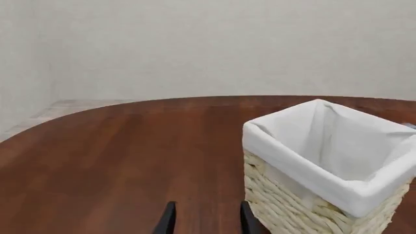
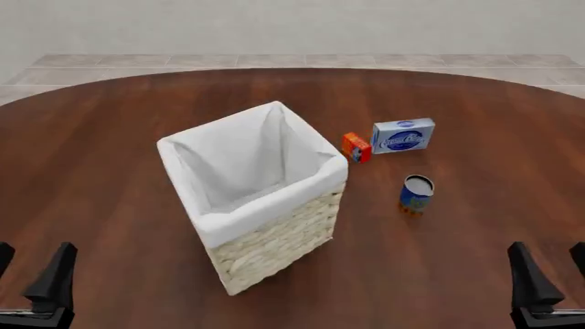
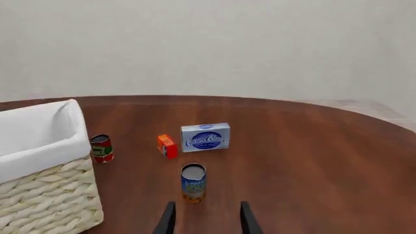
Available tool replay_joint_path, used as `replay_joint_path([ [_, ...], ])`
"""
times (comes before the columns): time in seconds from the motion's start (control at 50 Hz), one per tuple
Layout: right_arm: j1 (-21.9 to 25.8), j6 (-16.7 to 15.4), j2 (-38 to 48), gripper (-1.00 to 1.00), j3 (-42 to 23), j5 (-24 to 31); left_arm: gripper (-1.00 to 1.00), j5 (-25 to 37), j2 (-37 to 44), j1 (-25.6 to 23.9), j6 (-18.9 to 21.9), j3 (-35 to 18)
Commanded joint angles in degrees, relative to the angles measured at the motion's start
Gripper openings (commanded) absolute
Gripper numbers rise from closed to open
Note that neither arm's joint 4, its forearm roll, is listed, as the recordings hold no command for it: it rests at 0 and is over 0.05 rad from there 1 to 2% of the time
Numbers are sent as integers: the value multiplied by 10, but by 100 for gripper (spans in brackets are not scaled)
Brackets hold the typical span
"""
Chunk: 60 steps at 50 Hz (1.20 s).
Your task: Pick up the alphabet soup and put it in the basket.
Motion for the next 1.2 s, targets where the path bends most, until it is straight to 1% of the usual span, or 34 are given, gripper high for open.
replay_joint_path([
  [0.02,8,3,8,100,-2,-1,100,0,0,0,0,0],
  [0.08,3,8,24,100,-1,-13,100,0,0,0,0,0],
  [0.1,3,10,40,100,-1,-24,100,0,0,0,0,0],
  [0.2,4,7,76,100,0,-49,100,0,0,0,0,0],
  [0.24,2,9,67,100,-1,-44,100,0,0,0,0,0],
  [0.26,7,17,101,100,-2,-70,100,0,0,0,0,0],
  [0.28,6,17,108,100,-5,-77,100,0,0,0,0,0],
  [0.3,17,7,155,100,-20,-107,100,0,0,0,0,0],
  [0.34,32,-1,214,100,-24,-148,100,0,0,0,0,0],
  [0.36,37,14,256,100,-32,-179,100,0,0,0,0,0],
  [0.38,51,0,291,100,-36,-202,100,0,0,0,0,0],
  [0.4,51,0,294,100,-36,-205,100,0,0,0,0,0],
  [0.42,50,-4,315,100,-44,-219,100,0,0,0,0,0],
  [0.44,60,2,342,100,-52,-229,100,0,0,0,0,0],
  [0.46,73,-18,382,100,-73,-240,100,0,0,0,0,0],
  [0.5,77,-25,405,100,-80,-251,100,0,0,0,0,0],
  [0.54,76,-31,409,100,-89,-245,100,0,0,0,0,0],
  [0.58,74,-38,425,100,-97,-252,100,0,0,0,0,0],
  [0.6,70,-45,449,100,-105,-264,100,0,0,0,0,0],
  [0.66,68,-42,469,100,-118,-265,100,0,0,0,0,0],
  [0.68,75,-55,486,100,-126,-270,100,0,0,0,0,0],
  [0.72,76,-56,499,100,-132,-274,100,0,0,0,0,0],
  [0.76,80,-77,542,100,-149,-291,100,0,0,0,0,0],
  [0.94,89,-93,582,100,-169,-288,100,0,0,0,0,0],
  [0.96,90,-99,598,100,-174,-290,100,0,0,0,0,0],
  [1.04,98,-105,632,100,-185,-291,100,0,0,0,0,0],
  [1.06,107,-116,660,100,-195,-302,100,0,0,0,0,0],
  [1.12,100,-124,672,100,-194,-308,100,0,0,0,0,0],
  [1.14,95,-139,695,100,-200,-313,100,0,0,0,0,0],
  [1.2,95,-138,696,100,-197,-314,100,0,0,0,0,0],
])
